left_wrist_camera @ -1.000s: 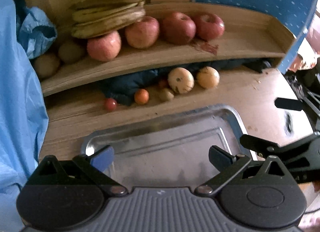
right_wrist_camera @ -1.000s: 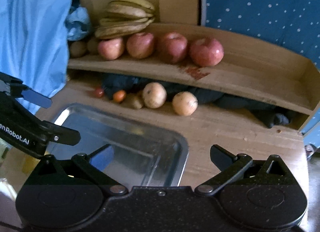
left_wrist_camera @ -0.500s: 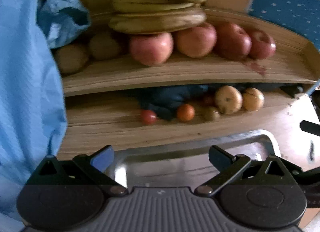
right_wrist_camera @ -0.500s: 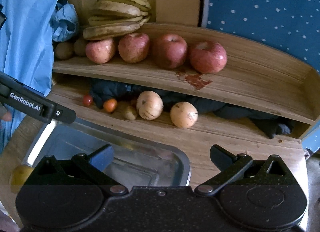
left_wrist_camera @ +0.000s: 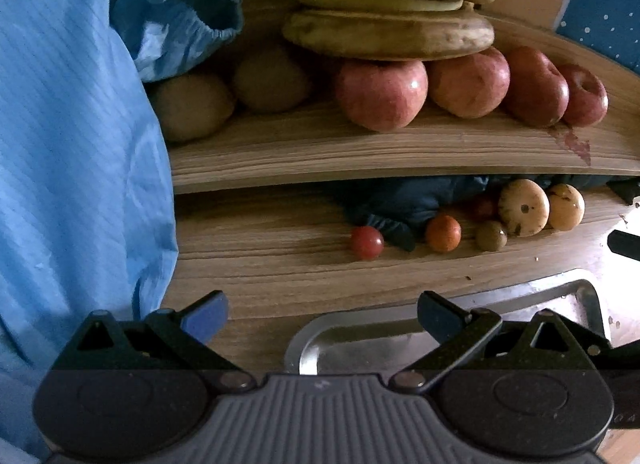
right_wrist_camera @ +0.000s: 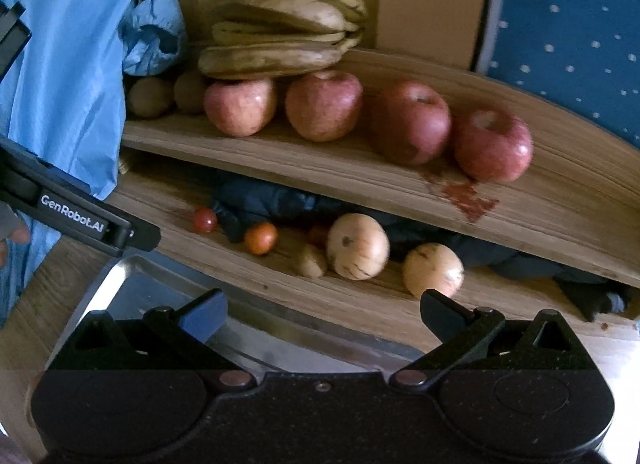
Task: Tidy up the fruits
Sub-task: 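Reach the left tool to the red cherry tomato while the right tool reaches a small tangerine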
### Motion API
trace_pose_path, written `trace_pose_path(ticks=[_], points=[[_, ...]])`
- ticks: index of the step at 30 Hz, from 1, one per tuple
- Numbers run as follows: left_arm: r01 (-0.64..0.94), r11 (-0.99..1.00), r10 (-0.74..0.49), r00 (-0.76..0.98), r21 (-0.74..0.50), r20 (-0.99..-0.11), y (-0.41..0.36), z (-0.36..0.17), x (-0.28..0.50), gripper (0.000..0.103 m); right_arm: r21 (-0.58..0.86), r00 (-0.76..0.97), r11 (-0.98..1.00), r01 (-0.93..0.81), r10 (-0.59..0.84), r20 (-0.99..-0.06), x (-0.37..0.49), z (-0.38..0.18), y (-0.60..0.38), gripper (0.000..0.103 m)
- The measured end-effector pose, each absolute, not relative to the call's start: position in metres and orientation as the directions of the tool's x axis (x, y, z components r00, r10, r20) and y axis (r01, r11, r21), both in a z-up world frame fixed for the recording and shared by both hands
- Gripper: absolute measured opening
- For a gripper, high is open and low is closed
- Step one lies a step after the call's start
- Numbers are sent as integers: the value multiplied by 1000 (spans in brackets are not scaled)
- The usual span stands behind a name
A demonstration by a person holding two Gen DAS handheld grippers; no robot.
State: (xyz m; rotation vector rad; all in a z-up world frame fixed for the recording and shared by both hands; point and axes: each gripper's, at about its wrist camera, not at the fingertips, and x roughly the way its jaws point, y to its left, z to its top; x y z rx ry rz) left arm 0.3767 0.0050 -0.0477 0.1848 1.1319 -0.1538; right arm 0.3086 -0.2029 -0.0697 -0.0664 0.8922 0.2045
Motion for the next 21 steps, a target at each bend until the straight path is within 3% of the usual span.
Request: trace_pose_path(ticks=[21], points=[[242,968,-27,378,71,-926,0,-74,411,103,55,538,933,-356,253,-804,343,-96,-169,99]])
